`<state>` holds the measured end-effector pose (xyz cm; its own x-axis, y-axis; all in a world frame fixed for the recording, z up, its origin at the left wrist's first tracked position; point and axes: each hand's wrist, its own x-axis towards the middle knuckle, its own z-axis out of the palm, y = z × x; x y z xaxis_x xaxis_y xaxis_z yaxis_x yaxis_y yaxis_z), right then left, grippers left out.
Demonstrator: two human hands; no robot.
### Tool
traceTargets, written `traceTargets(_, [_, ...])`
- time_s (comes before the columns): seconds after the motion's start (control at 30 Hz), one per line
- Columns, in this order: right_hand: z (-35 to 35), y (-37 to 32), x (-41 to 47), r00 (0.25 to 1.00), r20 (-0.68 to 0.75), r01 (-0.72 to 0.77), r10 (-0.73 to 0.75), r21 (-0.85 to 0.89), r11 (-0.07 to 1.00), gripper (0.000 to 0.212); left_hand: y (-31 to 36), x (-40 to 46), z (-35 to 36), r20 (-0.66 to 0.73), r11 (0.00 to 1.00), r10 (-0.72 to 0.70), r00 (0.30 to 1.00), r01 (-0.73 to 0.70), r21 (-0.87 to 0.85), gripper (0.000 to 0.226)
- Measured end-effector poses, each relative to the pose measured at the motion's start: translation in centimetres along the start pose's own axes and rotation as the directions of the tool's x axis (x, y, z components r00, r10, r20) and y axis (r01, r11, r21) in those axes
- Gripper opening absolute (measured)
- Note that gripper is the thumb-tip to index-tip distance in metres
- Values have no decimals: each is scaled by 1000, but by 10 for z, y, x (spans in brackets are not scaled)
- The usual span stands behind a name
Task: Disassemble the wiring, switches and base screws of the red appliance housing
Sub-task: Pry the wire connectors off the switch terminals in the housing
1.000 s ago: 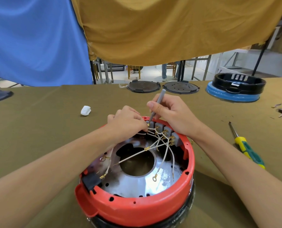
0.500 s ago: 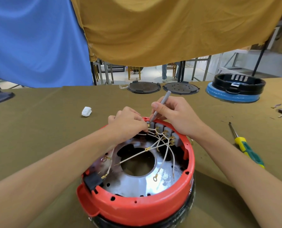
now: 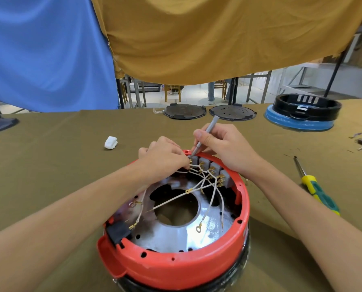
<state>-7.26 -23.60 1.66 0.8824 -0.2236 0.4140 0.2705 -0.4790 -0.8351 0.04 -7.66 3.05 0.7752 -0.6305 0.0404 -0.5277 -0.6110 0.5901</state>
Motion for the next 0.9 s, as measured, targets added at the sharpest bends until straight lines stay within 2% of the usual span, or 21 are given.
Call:
traceTargets(0.23, [1, 3, 2, 987, 5, -158, 158, 98, 983, 36, 0, -1, 0, -3, 999, -3, 1000, 3, -33, 17])
traceTargets(0.4, [4, 3, 6, 980, 27, -197, 195, 150, 969, 37, 0, -1, 0, 9, 999, -4, 1000, 4, -52, 16])
traceTargets(0.7, [5, 7, 4, 997, -25, -72, 76, 109, 991, 32, -4, 2, 3, -6, 997, -23, 1000, 23, -68, 14])
traceTargets(0.9, [5, 7, 5, 997, -11, -80, 82, 118, 990, 32, -6, 2, 3, 2, 997, -24, 1000, 24, -75, 17])
